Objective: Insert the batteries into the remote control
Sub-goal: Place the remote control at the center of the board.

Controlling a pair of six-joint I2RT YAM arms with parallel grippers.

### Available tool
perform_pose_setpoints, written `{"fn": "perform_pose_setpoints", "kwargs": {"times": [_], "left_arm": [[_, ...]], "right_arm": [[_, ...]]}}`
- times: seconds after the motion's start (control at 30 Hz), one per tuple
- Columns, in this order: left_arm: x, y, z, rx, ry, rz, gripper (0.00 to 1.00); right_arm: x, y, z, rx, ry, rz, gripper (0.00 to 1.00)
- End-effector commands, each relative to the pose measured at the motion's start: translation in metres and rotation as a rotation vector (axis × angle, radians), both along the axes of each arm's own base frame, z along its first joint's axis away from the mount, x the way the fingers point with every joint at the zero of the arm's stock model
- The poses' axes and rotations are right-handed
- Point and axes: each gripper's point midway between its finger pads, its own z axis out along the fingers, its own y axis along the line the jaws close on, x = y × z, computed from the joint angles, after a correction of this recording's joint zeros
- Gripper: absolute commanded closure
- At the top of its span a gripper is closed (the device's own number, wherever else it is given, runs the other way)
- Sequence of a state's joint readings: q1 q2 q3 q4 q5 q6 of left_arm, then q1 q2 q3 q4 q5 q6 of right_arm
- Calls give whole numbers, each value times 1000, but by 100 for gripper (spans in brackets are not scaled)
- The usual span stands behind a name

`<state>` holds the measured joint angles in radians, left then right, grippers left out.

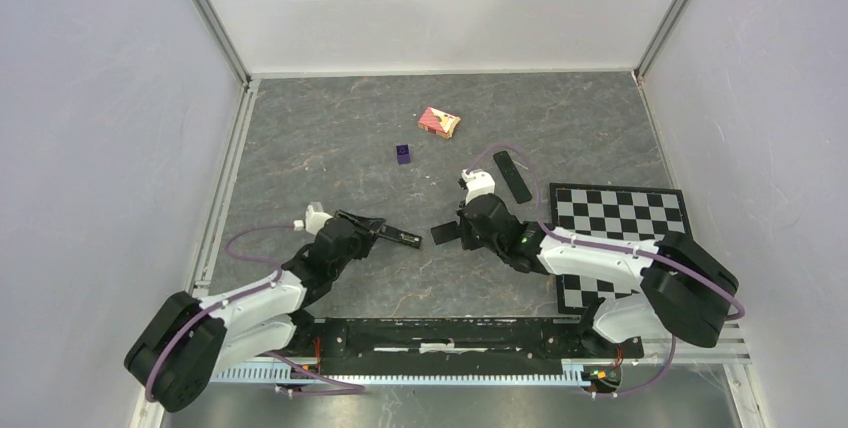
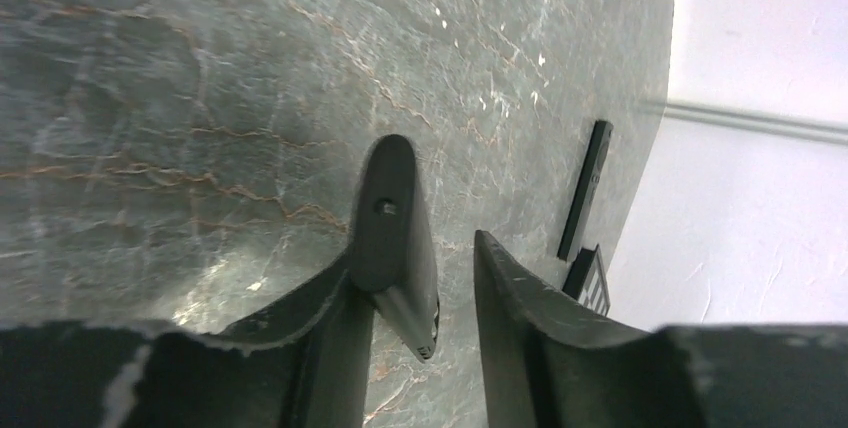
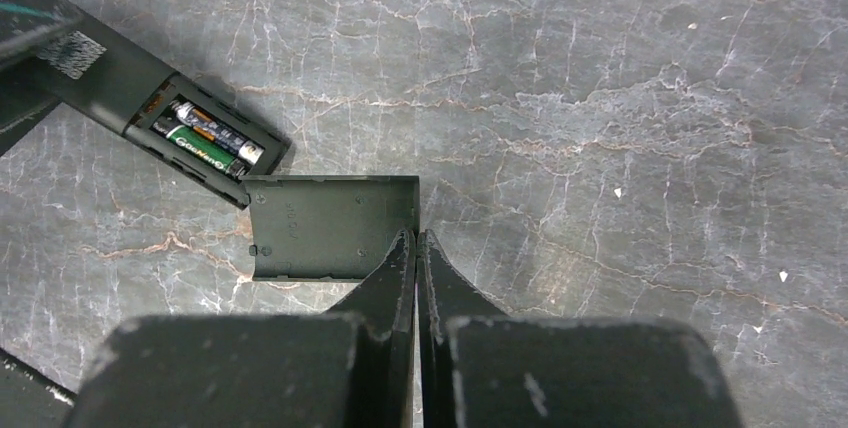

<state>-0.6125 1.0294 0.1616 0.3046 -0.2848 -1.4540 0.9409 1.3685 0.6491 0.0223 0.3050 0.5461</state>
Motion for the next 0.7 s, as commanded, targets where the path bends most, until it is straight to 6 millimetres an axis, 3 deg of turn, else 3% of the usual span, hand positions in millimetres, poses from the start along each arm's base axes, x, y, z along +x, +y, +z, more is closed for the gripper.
{"fn": "perform_pose_setpoints", "kwargs": {"times": [0.0,0.43,0.57,0.67], "left_arm": [[-6,28,-10,45,40,130,51],[-49,58,-32,155,252,166,11],[-57,58,-25,200,282,120,4],[-44,34,0,197,152,-42,0]], "right_arm": [[1,5,12,75,-3,-6,100],[2,15,28,138,10,29,100],[2,23,35,170,14,59,100],[2,28,40,191,22,78,100]]}}
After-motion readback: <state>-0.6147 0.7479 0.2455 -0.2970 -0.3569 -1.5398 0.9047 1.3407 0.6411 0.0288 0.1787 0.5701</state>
